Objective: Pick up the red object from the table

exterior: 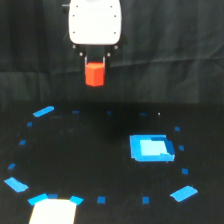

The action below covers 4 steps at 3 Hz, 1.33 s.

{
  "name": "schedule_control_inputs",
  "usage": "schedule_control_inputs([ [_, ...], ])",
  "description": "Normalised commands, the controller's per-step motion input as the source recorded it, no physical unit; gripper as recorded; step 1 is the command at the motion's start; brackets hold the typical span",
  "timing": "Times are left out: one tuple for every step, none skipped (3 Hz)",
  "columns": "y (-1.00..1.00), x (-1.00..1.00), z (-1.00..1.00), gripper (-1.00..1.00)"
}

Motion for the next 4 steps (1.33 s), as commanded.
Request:
schedule_control_inputs([
  [0.17, -0.24, 0.57, -1.00],
  [-0.06, -0.10, 0.33, -0.99],
  [0.13, -0.38, 0.03, -1.00],
  [0.32, -0.13, -0.32, -1.00],
])
